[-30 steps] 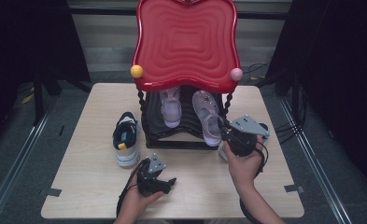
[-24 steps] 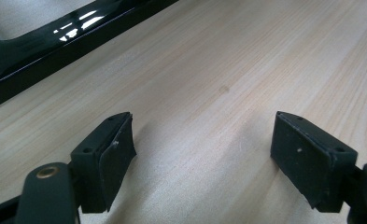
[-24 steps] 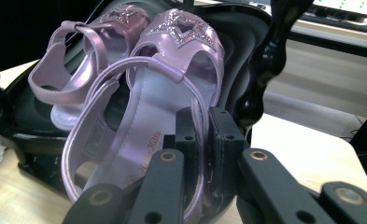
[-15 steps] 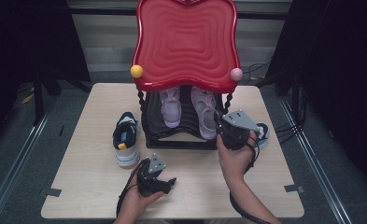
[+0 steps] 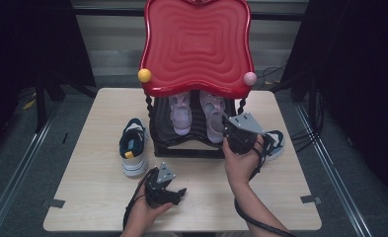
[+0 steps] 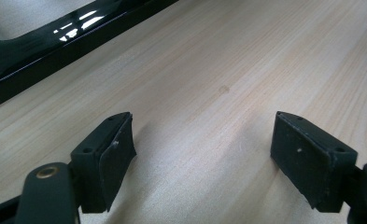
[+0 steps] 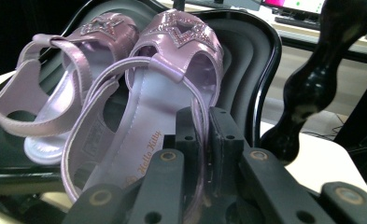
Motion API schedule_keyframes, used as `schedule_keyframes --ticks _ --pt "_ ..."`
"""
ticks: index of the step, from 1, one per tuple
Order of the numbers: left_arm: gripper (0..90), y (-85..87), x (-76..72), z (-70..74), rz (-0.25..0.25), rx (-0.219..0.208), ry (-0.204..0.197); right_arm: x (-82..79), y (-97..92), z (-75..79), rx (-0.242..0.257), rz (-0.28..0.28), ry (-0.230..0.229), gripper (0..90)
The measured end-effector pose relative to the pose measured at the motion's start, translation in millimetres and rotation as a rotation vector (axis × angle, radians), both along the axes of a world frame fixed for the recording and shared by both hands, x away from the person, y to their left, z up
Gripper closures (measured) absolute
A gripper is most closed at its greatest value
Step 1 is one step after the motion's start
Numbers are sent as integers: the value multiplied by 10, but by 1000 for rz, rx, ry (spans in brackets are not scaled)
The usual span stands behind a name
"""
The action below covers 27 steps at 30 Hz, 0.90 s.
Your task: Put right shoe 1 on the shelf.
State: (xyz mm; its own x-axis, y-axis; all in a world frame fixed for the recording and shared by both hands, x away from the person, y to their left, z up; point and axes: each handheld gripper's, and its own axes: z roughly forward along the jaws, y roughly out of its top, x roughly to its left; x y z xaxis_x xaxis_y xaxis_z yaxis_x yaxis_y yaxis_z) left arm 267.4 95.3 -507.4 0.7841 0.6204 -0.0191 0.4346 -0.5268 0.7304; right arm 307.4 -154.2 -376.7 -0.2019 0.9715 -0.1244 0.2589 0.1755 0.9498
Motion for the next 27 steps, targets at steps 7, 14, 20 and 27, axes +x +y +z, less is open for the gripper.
schedule_keyframes --ticks 7,14,20,27 --pt "210 -6 -3 -3 7 -10 1 76 85 -18 11 -34 -9 830" --pt "210 -6 -3 -4 7 -10 1 145 162 -81 15 -59 -13 830" --pt "210 -7 -3 -6 8 -13 0 201 214 -108 12 -70 -17 830" --pt "211 -9 -3 -7 5 -16 -1 269 267 -109 6 -86 -18 829"
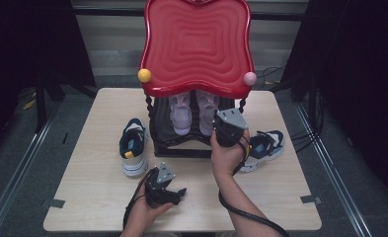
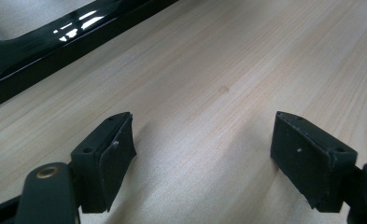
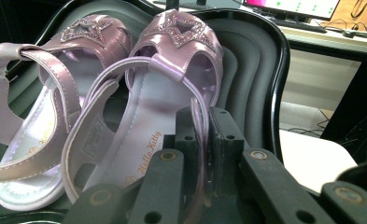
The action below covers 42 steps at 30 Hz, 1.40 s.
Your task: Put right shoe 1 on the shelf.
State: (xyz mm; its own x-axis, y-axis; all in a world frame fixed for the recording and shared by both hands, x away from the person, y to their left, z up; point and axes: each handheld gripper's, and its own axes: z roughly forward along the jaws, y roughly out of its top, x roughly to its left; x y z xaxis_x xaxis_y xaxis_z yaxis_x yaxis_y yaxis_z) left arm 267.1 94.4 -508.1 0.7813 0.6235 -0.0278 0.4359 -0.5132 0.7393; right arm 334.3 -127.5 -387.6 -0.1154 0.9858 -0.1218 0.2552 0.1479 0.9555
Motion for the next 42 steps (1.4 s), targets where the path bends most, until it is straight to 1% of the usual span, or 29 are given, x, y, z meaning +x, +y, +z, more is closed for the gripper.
schedule_keyframes --ticks 4,7,12,13,14,16,23,25,28,34,37,42 --pt "215 -2 -3 1 1 3 0 31 35 -7 -7 -4 4 829" --pt "220 0 -3 3 -2 4 -2 49 59 -13 -10 -7 -3 829" --pt "221 1 -3 3 -3 5 -4 85 97 -15 -19 -17 -1 829" --pt "222 0 -5 3 -2 5 -4 92 107 -16 -13 -16 1 829" --pt "223 0 -4 3 -3 5 -5 108 114 -20 -22 -20 0 829" --pt "223 0 -4 3 -3 5 -6 118 122 -22 -24 -24 -1 829" --pt "224 0 -5 3 -3 5 -3 145 141 -53 -19 -32 5 828" --pt "224 0 -4 3 -3 5 -4 153 155 -62 -11 -32 6 828" --pt "224 3 -2 5 -6 9 -8 168 175 -66 -12 -31 8 828" --pt "224 0 -5 3 -3 4 -2 194 180 -97 -29 -45 11 827" --pt "224 0 -4 3 -4 3 -2 200 171 -106 -21 -45 11 827" --pt "224 0 -5 3 -4 2 -1 203 196 -110 -26 -46 10 826"
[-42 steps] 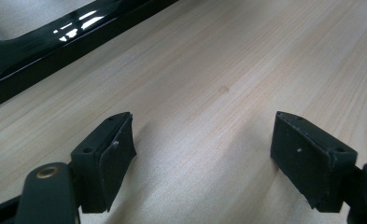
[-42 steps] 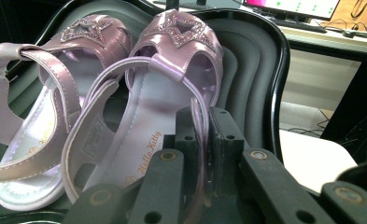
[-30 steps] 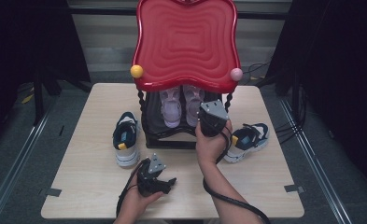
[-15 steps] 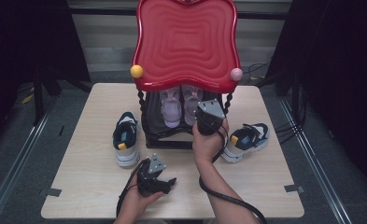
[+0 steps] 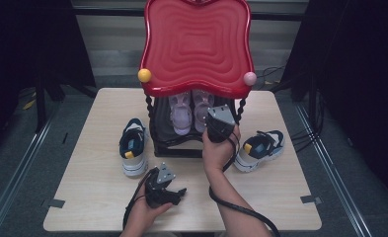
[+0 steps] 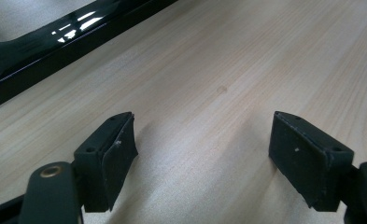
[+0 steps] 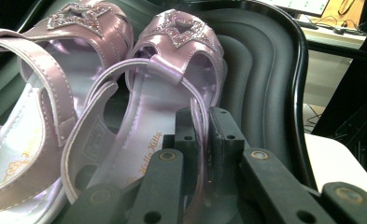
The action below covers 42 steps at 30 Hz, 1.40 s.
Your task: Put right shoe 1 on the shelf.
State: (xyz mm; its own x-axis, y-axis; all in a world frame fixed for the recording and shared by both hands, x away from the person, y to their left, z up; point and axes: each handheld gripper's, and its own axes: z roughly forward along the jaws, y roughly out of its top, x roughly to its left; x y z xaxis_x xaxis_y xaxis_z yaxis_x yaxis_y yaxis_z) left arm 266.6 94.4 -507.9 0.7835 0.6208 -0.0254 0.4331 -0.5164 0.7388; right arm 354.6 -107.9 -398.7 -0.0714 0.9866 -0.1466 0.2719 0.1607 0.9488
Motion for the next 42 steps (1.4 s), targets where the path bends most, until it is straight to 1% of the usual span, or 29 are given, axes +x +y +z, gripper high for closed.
schedule_keyframes --ticks 2,9,18,24,27,31,32,34,38,42 --pt "224 0 0 0 0 0 0 -6 18 -10 4 4 4 825" --pt "224 0 0 0 0 1 0 -11 41 -39 -14 14 11 817" --pt "224 0 -1 0 1 1 2 -29 33 -65 -13 23 13 809" --pt "224 1 -1 0 0 1 2 -24 17 -57 -1 39 16 786" --pt "224 0 1 0 -1 0 0 -31 15 -45 -1 41 17 762" --pt "224 0 1 0 -1 1 0 -58 5 -18 -6 58 12 714" --pt "224 0 1 0 -1 0 0 -69 -12 -4 0 62 14 685" --pt "224 0 1 0 -1 0 0 -78 -26 2 2 62 14 683" --pt "224 1 -1 1 0 1 3 -117 -74 17 12 83 12 646" --pt "223 1 0 1 0 1 3 -159 -126 36 35 103 18 622"
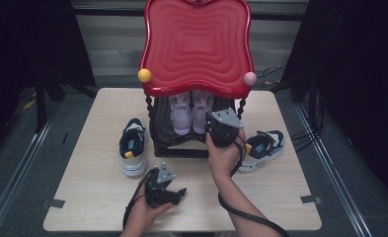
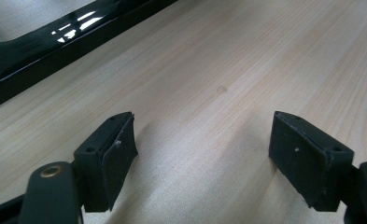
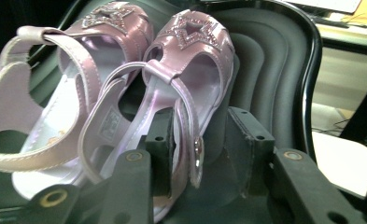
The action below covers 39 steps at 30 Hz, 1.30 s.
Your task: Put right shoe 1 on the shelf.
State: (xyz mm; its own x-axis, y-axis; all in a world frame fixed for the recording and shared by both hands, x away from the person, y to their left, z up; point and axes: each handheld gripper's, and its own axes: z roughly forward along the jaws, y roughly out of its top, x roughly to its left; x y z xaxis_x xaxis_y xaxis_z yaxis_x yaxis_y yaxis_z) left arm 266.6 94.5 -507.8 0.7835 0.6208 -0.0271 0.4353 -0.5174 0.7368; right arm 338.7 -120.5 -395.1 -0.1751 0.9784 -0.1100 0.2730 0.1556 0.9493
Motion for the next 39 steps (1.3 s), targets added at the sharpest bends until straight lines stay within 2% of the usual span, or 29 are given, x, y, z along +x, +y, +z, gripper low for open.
schedule_keyframes --ticks 6,7,12,16,18,26,30,34,39 --pt "224 0 0 0 0 0 0 -69 -43 23 23 31 9 570" --pt "224 6 3 4 -8 11 -1 -79 -50 26 24 34 11 564" --pt "224 6 3 4 -6 11 -2 -139 -54 33 16 77 29 497" --pt "224 6 3 3 -8 10 -1 -220 -55 42 11 116 17 447" --pt "223 6 3 4 -7 11 -2 -225 -57 45 10 118 17 430" --pt "224 6 3 4 -6 11 -2 -310 -95 104 32 177 33 369" --pt "223 8 4 7 -9 13 -1 -385 -152 103 38 222 46 315" --pt "224 7 4 6 -9 13 -1 -421 -206 89 63 246 66 292" --pt "223 7 3 7 -9 13 0 -486 -301 41 59 281 84 278"
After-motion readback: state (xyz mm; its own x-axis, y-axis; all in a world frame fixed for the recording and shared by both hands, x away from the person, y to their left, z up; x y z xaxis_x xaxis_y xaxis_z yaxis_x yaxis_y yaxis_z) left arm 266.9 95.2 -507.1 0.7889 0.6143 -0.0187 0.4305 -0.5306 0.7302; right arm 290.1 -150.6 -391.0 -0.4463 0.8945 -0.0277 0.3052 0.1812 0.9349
